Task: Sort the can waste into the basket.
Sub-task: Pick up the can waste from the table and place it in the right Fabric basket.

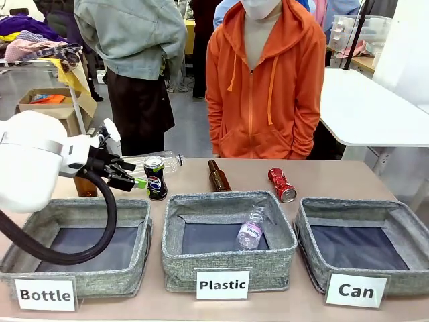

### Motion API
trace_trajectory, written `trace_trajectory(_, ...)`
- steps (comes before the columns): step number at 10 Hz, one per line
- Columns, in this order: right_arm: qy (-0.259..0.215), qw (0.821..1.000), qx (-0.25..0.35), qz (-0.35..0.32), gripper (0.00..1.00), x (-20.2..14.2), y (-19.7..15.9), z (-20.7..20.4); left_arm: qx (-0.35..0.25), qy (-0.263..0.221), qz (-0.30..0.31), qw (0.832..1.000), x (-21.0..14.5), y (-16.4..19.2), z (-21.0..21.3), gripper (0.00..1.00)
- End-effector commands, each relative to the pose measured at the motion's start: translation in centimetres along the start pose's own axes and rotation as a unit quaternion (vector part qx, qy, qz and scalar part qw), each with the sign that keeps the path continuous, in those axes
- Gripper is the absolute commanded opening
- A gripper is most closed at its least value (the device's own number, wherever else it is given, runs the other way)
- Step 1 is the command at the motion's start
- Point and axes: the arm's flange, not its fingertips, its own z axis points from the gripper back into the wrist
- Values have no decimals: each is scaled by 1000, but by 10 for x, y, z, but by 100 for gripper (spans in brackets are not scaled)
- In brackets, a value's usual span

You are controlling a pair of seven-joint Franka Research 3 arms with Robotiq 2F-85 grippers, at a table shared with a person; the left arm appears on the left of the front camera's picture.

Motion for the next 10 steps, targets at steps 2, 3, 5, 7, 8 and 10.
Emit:
trace_trajectory(2, 6, 1000, -1, 6, 100, 1, 2, 1, 35, -19, -19, 999, 1, 3, -23, 100)
trace_trajectory(3, 6, 1000, -1, 6, 100, 1, 2, 1, 37, -16, -22, 999, 1, 4, -29, 100)
trace_trajectory(5, 6, 1000, -1, 6, 100, 1, 2, 1, 38, -20, -22, 999, -1, 8, -39, 100)
trace_trajectory(7, 6, 1000, -1, 6, 100, 1, 2, 1, 39, -44, -21, 998, -2, 11, -46, 100)
trace_trajectory(8, 6, 1000, -1, 6, 100, 1, 2, 1, 40, -52, -18, 998, -3, 11, -50, 100)
trace_trajectory(10, 6, 1000, -1, 6, 100, 1, 2, 1, 47, -59, -15, 997, -4, 15, -60, 100)
